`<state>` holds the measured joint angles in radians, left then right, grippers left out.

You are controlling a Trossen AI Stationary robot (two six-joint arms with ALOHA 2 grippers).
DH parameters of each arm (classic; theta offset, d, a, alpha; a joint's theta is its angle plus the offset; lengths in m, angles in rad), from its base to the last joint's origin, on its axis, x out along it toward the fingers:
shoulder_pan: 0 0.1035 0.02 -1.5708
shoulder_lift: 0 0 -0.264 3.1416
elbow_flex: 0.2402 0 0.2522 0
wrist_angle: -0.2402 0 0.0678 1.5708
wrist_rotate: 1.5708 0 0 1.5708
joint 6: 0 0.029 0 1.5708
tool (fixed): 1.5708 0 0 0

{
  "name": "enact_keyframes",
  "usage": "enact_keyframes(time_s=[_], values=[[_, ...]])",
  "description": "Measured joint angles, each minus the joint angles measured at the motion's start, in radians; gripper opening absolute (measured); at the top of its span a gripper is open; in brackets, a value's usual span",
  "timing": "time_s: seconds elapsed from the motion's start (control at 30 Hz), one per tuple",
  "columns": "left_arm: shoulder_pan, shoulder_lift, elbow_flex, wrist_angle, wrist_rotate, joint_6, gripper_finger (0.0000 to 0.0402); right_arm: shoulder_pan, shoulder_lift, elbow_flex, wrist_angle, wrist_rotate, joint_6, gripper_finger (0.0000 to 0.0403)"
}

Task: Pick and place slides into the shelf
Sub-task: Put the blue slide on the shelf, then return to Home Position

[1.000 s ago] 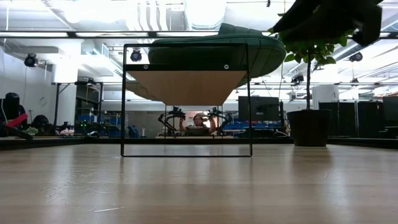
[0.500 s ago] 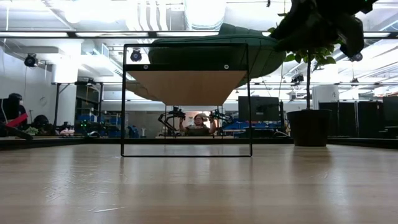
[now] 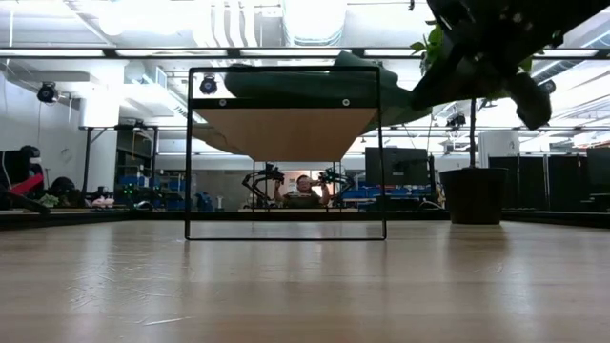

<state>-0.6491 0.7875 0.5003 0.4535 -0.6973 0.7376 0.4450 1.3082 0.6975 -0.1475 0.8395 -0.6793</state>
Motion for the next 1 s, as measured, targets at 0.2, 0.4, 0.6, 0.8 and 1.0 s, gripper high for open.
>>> enact_keyframes(time_s=[0.2,0.4,0.6,0.8,1.0], values=[[0.0,0.004,0.0,0.001,0.0,0.0,0.0251,0.0,0.031,0.0,0.061,0.005,-0.028,0.0031],[0.0,0.004,0.0,0.002,0.0,-0.002,0.0251,0.0,-0.047,0.0,0.051,-0.011,-0.005,0.0066],[0.0,0.004,0.0,0.001,0.0,-0.002,0.0251,-0.001,-0.124,0.0,0.042,-0.126,0.018,0.0118],[0.001,0.004,0.0,0.001,0.0,-0.002,0.0251,-0.001,-0.129,0.001,0.008,-0.186,0.042,0.0178],[0.001,0.004,0.001,0.001,0.0,-0.002,0.0251,0.002,-0.177,0.028,0.009,-0.194,0.093,0.0215]])
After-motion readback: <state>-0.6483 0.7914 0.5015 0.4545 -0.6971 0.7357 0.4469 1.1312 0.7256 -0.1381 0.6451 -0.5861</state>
